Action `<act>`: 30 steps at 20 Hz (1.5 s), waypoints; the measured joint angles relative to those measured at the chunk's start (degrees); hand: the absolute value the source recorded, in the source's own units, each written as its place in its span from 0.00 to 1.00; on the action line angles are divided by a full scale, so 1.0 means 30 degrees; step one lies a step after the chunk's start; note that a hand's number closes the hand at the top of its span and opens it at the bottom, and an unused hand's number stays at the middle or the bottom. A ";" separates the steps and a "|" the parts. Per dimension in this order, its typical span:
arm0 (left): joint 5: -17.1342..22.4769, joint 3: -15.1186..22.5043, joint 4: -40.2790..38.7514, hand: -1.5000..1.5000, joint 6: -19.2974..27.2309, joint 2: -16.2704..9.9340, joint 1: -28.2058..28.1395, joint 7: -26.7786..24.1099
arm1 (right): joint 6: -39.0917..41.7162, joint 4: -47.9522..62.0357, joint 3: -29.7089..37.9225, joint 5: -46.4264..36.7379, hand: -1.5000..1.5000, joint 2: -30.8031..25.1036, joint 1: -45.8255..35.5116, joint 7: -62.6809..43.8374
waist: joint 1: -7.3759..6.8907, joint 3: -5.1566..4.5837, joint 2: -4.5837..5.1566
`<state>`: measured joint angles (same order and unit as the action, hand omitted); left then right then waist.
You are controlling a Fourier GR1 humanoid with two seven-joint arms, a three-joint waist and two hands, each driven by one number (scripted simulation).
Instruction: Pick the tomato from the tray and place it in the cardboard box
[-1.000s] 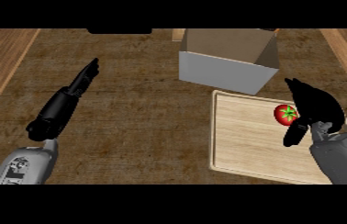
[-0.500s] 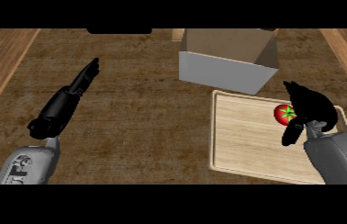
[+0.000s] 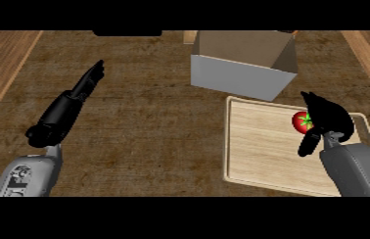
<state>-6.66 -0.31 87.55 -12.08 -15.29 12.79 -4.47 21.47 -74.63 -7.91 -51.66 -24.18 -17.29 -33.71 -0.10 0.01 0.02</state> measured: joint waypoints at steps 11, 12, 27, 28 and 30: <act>-0.0458 -0.0050 0.0685 0.50 -0.0081 0.0603 -0.0530 0.0233 | -0.2606 0.0936 -0.0422 -0.2238 1.00 -0.0271 -0.0141 0.3955 | -0.0045 -0.0113 -0.0088; -0.0366 -0.0199 0.0704 0.50 -0.0226 0.0502 -0.0358 0.0322 | -0.2871 0.1043 -0.0403 -0.2429 1.00 -0.0268 -0.0251 0.4221 | -0.0034 -0.0109 -0.0084; -0.0559 0.0208 0.0058 0.50 -0.0567 0.0751 0.0499 0.0115 | -0.3270 -0.2203 -1.0673 -0.2383 1.00 0.7261 -0.4804 1.1502 | -0.1028 -0.0013 0.0079; -0.0555 0.0037 -0.0140 0.50 -0.0524 0.0691 0.0549 0.0071 | -0.3387 -0.2586 -1.0989 -0.2344 1.00 0.7433 -0.5134 1.1515 | -0.0848 -0.0013 0.0059; -0.0604 -0.0150 0.0045 0.50 -0.0459 0.0569 0.0326 0.0103 | -0.3503 -0.3457 -1.1179 -0.2271 1.00 0.7670 -0.5443 1.1623 | -0.0566 -0.0009 0.0015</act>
<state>-8.48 -0.77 87.68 -13.46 -13.58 13.77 -4.16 10.96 -85.00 -41.45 -58.48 -1.17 -33.62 1.16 -1.80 -0.02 0.06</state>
